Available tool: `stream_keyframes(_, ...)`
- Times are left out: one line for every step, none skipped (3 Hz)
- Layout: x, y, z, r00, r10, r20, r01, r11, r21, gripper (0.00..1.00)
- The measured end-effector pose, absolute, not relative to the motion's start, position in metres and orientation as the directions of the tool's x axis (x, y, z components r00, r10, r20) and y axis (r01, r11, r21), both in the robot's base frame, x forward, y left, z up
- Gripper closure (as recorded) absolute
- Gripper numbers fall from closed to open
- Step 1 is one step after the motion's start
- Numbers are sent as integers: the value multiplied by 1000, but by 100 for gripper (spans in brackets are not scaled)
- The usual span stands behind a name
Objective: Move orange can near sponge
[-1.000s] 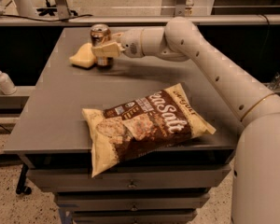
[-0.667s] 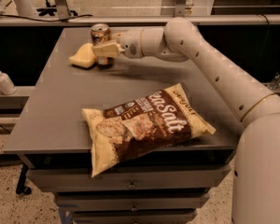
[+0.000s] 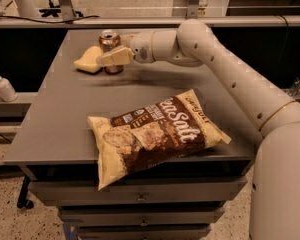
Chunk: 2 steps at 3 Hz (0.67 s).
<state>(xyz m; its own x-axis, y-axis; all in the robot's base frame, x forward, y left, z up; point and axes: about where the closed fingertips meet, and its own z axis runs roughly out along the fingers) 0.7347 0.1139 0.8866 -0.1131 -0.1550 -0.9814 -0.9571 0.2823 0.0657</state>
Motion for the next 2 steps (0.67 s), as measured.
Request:
stream_keyframes(739, 100, 889, -107, -163, -981, -950, 308, 52, 0)
stream_keyframes(757, 35, 898, -81, -203, -976, -922, 387, -4, 0)
